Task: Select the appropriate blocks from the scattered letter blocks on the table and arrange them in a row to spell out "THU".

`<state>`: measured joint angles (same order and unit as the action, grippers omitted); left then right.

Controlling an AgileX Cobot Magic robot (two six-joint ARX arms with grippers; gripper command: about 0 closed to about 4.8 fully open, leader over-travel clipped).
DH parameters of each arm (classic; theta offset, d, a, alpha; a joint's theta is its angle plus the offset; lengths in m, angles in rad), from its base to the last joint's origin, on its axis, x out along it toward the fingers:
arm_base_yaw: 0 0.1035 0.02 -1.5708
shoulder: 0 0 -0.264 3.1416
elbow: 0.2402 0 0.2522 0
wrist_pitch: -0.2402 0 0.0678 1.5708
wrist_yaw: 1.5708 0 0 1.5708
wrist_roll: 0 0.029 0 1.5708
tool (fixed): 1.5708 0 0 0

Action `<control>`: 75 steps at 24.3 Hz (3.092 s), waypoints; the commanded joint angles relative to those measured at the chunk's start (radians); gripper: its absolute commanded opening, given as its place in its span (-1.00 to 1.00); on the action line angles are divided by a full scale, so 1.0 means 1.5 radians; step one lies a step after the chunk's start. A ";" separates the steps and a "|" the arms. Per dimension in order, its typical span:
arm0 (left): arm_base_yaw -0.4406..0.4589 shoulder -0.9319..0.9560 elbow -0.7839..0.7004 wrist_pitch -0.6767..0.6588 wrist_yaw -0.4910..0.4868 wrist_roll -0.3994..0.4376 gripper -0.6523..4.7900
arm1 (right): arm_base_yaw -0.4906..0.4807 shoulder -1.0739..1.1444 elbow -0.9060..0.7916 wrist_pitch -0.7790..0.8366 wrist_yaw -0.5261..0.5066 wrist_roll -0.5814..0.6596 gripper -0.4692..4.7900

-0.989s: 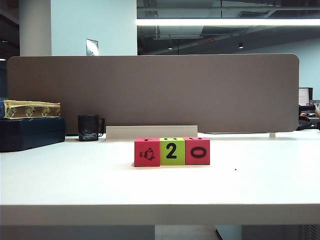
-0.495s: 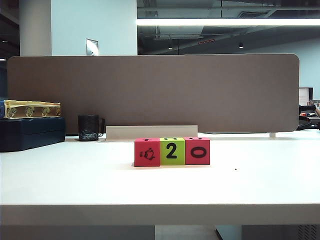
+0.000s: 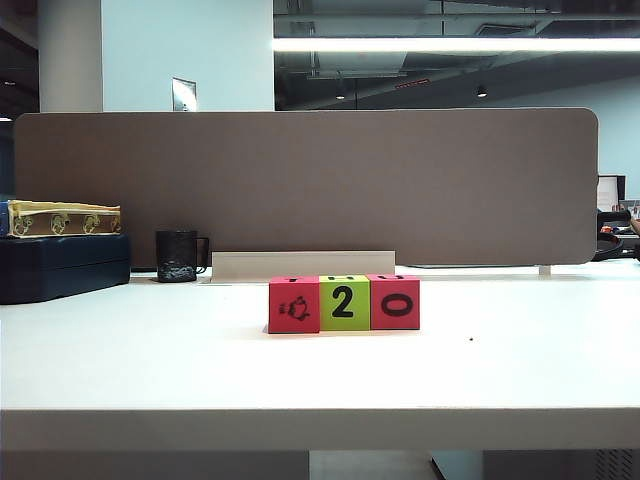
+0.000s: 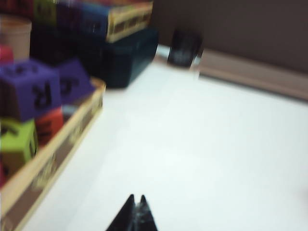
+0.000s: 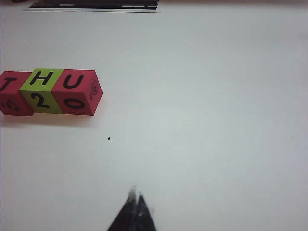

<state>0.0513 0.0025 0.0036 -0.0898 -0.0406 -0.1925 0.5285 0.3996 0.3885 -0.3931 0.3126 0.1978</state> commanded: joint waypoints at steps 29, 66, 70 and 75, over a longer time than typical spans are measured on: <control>0.001 0.000 0.002 -0.060 0.072 0.091 -0.78 | -0.003 -0.001 0.001 0.010 0.002 -0.001 -0.84; 0.001 0.000 0.002 -0.059 0.072 0.091 -0.78 | -0.345 -0.267 -0.258 0.134 -0.196 -0.136 -0.84; 0.001 0.000 0.002 -0.060 0.072 0.090 -0.78 | -0.344 -0.268 -0.258 0.140 -0.195 -0.132 -0.84; 0.001 0.000 0.002 -0.059 0.072 0.091 -0.78 | -0.344 -0.268 -0.258 0.140 -0.193 -0.132 -0.84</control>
<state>0.0513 0.0025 0.0048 -0.1692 0.0608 -0.0544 0.0113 0.0109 0.0071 -0.1925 0.0189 -0.0013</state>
